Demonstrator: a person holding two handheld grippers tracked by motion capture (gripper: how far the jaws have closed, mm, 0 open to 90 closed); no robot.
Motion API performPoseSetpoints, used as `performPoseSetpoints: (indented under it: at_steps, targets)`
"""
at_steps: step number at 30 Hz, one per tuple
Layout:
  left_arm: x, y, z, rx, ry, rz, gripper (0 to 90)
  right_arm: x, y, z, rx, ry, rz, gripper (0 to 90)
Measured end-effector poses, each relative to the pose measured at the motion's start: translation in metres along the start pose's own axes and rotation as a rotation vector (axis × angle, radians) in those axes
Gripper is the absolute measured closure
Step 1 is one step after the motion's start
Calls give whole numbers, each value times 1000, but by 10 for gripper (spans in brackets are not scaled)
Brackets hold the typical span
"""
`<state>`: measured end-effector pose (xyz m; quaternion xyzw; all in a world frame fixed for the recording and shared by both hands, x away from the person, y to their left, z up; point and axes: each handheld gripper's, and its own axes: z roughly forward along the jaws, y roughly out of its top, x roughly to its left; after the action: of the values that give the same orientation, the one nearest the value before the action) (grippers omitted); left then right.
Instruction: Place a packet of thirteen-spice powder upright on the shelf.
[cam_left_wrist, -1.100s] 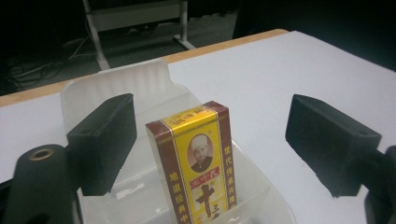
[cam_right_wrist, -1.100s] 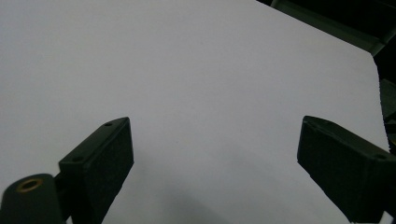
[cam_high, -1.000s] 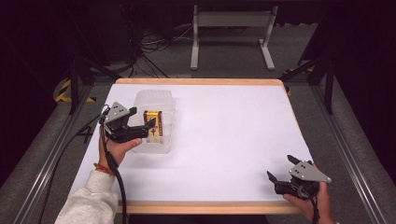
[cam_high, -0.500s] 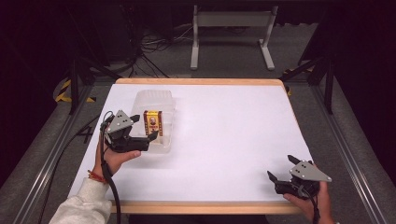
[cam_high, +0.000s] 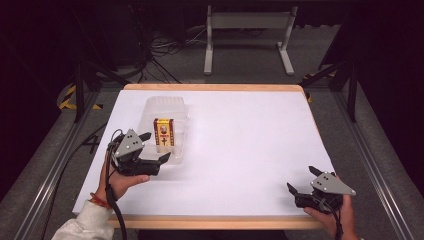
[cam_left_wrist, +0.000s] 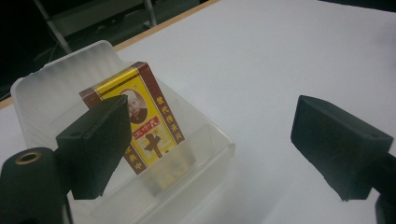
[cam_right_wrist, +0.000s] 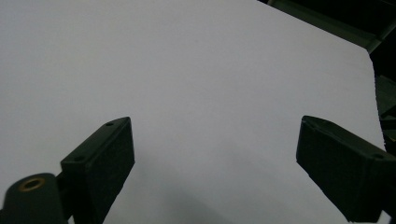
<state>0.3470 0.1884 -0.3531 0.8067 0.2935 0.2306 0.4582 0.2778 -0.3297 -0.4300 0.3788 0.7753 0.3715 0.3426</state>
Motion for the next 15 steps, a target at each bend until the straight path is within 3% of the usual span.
performPoseSetpoints:
  at_steps: [5,15]
  targets:
    - [-7,-8,-3,12,3,32,133,-1,0,0,1,-4,3,122]
    - [-11,-30,-13,30,11,41,139,0,0,1,5,-7,-4,122]
